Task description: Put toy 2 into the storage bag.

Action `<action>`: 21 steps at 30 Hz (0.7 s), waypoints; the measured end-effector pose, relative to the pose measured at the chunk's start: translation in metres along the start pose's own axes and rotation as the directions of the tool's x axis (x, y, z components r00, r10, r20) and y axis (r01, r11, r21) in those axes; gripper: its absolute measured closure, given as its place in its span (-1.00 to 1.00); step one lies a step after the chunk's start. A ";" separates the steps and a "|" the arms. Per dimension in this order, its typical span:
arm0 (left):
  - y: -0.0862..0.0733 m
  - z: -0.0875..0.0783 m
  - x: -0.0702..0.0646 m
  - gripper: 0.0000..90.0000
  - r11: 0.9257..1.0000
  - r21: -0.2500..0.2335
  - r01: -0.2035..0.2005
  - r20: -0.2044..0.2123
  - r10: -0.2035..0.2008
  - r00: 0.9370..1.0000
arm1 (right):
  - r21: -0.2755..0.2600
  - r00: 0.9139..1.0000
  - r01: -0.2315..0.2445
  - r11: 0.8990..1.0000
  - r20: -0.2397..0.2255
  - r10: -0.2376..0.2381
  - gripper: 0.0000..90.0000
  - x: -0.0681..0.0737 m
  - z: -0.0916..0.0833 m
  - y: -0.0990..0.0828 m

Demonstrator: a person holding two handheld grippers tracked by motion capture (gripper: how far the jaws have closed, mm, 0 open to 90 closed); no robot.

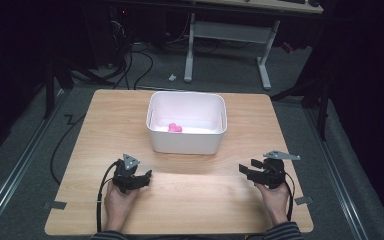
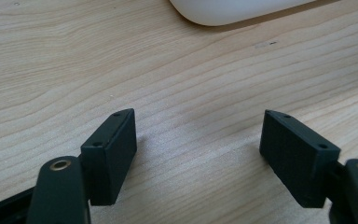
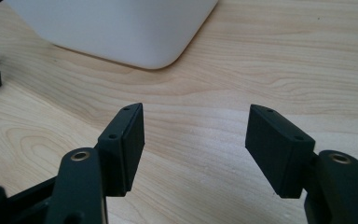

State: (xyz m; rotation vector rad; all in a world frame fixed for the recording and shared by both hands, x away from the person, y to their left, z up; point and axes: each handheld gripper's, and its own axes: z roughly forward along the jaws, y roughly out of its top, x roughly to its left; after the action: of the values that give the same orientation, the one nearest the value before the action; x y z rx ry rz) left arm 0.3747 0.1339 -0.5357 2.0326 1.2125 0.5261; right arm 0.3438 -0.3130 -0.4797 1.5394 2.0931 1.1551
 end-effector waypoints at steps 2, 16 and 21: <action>0.000 0.000 0.000 -0.39 1.000 0.000 0.000 0.000 0.000 1.000 | 0.001 1.000 0.001 1.000 0.002 -0.001 -0.16 0.000 0.003 -0.002; 0.000 0.000 0.000 -0.39 1.000 -0.002 0.002 0.000 -0.002 1.000 | 0.040 0.999 0.007 0.999 0.046 -0.009 -0.17 -0.003 0.020 -0.017; 0.000 0.000 0.000 -0.39 1.000 -0.002 0.002 0.000 -0.002 1.000 | 0.056 0.997 0.027 0.998 0.075 -0.031 -0.19 -0.004 0.027 -0.020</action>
State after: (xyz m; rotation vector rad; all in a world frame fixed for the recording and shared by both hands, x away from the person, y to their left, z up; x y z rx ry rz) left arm 0.3744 0.1339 -0.5358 2.0294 1.2137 0.5266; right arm 0.3491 -0.3071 -0.5123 1.5463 2.1070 1.0211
